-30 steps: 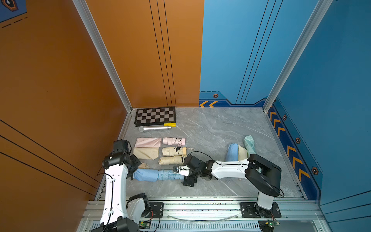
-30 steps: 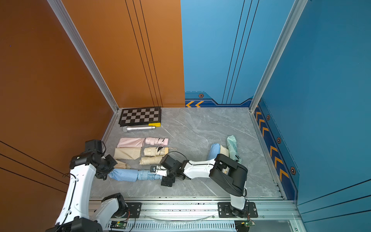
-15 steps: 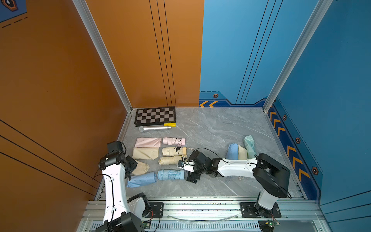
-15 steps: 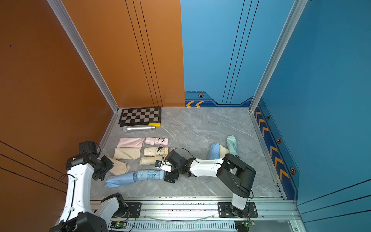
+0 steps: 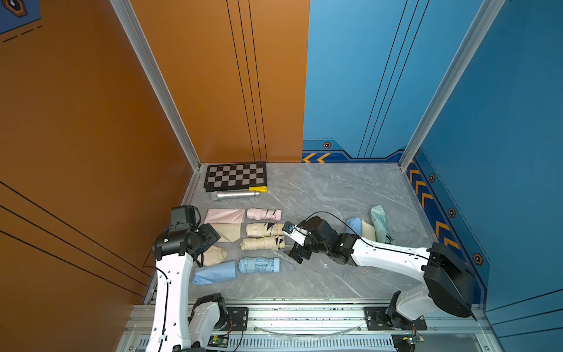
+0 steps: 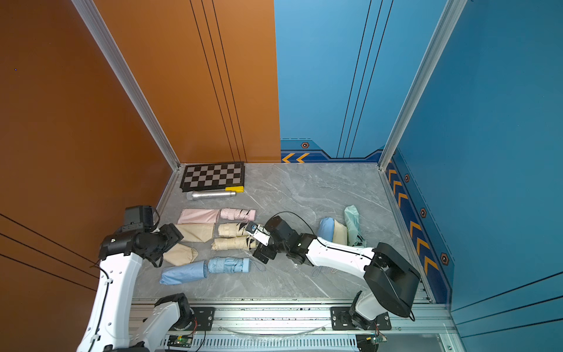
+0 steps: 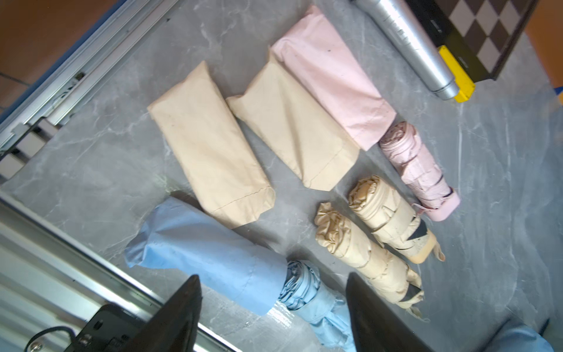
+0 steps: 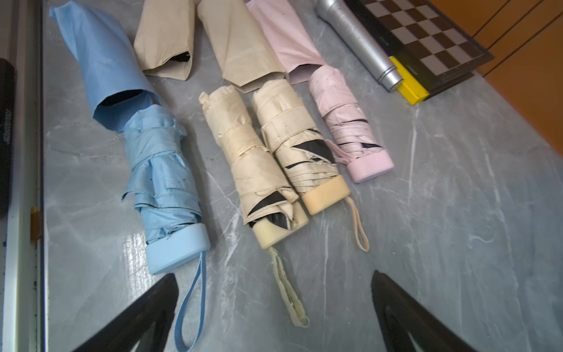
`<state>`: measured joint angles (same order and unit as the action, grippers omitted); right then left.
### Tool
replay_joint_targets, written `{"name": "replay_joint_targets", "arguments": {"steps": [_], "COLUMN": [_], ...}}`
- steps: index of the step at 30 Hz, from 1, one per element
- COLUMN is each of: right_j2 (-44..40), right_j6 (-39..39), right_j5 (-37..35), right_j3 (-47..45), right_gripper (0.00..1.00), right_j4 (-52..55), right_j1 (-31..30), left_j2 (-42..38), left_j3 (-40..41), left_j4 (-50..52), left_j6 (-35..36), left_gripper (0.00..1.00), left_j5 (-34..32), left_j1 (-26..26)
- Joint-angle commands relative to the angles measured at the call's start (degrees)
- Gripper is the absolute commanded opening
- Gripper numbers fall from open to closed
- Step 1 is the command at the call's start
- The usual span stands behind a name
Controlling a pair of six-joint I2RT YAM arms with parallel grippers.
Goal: Take umbrellas out of sleeves
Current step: Place the umbrella sleeve at the center of the board, then move the umbrella to the center of the board.
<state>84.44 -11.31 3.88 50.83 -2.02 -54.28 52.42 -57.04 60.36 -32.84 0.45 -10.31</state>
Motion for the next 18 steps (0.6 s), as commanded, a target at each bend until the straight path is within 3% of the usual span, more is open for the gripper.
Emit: {"name": "replay_joint_targets", "arguments": {"steps": [1, 10, 15, 18], "right_j2": [-3.8, -11.2, -15.0, -16.6], "right_j6": [5.9, 19.3, 25.4, 33.2], "right_j5": [-8.5, -24.7, -29.3, -30.0], "right_j3": [0.1, 0.4, -0.2, -0.4], "right_gripper": [1.00, 1.00, 1.00, 1.00], "right_j4": [4.9, 18.0, 23.6, 27.7], "right_j1": [1.2, 6.8, 10.4, 14.7], "left_j2": [1.3, 4.9, 8.2, 10.0], "left_j3": [-1.6, -0.1, 0.1, -0.5], "left_j4": [-3.4, -16.8, -20.7, -21.0], "left_j6": [-2.4, -1.8, 1.6, 3.2], "left_gripper": [0.78, 0.98, 1.00, 0.98], "left_j5": [-2.3, -8.3, -11.9, -13.9], "left_j1": [5.8, 23.4, 31.8, 36.8]}}
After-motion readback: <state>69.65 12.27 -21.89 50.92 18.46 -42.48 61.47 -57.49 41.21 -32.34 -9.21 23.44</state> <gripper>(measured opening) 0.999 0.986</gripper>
